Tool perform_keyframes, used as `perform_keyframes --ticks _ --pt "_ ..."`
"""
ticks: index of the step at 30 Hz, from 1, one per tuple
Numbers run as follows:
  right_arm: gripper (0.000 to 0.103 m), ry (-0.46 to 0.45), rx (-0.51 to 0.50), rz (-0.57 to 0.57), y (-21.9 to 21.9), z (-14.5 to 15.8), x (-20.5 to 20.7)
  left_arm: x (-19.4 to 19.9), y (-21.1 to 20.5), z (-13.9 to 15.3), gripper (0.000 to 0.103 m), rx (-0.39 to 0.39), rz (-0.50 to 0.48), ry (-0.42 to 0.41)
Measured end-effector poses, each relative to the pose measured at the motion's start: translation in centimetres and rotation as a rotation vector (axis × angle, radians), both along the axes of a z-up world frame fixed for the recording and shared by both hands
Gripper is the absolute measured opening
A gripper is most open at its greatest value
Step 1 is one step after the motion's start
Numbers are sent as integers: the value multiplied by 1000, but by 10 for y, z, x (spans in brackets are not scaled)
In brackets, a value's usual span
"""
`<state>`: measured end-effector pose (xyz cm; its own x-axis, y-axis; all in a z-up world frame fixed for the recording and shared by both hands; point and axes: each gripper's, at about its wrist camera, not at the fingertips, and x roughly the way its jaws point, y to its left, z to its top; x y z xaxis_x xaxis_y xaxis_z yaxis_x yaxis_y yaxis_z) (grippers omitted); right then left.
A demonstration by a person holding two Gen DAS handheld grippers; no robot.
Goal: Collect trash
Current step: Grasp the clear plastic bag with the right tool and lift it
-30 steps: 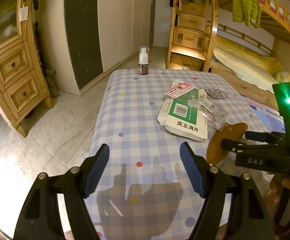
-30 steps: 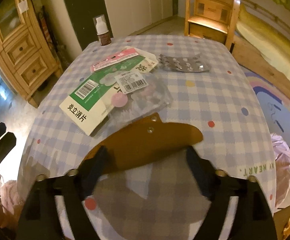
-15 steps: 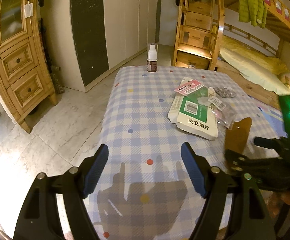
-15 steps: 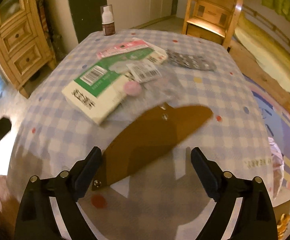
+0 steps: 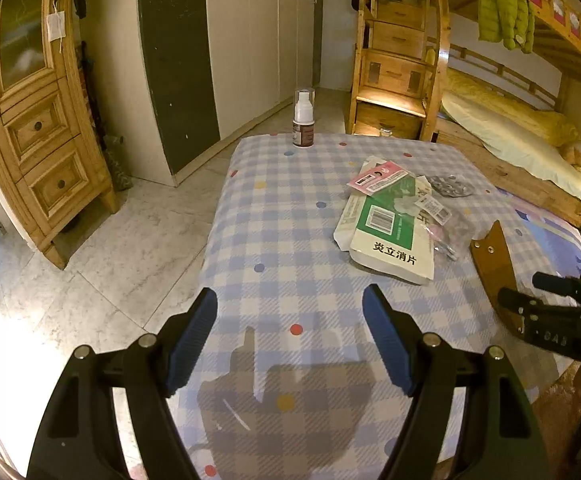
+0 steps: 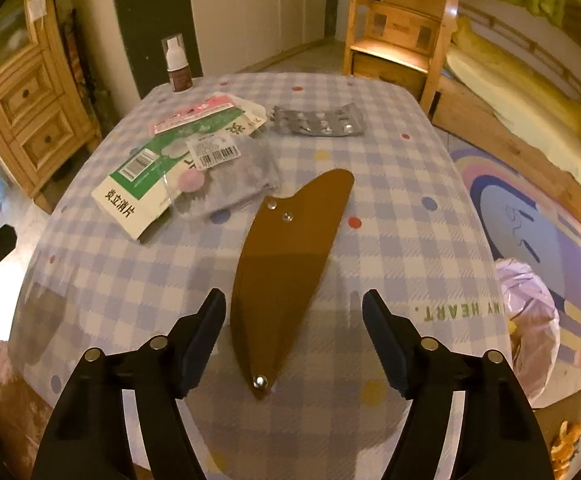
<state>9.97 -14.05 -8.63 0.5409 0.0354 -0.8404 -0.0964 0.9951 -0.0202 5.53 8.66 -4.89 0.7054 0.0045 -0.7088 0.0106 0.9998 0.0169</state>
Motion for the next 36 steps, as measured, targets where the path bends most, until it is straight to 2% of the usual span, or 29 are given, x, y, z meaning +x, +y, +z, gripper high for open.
perform_keyframes --ticks 4,11,13,14,17,24,27,30,31,32,33,34,36 --pt "73 -77 24 7 0 19 2 4 1 2 73 15 6 -1" --pt "73 -114 58 74 5 31 27 34 -5 6 73 37 7 -8" --pt "75 -110 78 111 12 30 38 41 -6 6 73 40 11 -8" --pt "80 -101 80 135 17 27 44 45 -7 6 73 43 13 -7" --pt "86 -87 71 183 29 19 59 56 -9 5 73 48 12 0" --pt "86 -38 60 225 42 -5 96 68 -17 -4 73 53 -1 18" --pt "87 5 134 231 37 -13 101 69 -18 -8 73 57 -3 27" --pt "75 10 161 248 35 -13 94 68 -17 -10 73 57 2 31" --pt "63 9 167 247 33 -11 89 67 -16 -10 73 57 4 32" --pt "46 7 179 242 31 -9 86 67 -16 -9 73 57 6 33" --pt "40 -1 193 225 26 -6 82 65 -15 -9 73 55 7 32" --pt "27 -11 216 212 21 -2 76 63 -15 -8 73 53 7 31" --pt "22 -25 272 202 13 6 68 60 -15 -6 73 53 6 27"
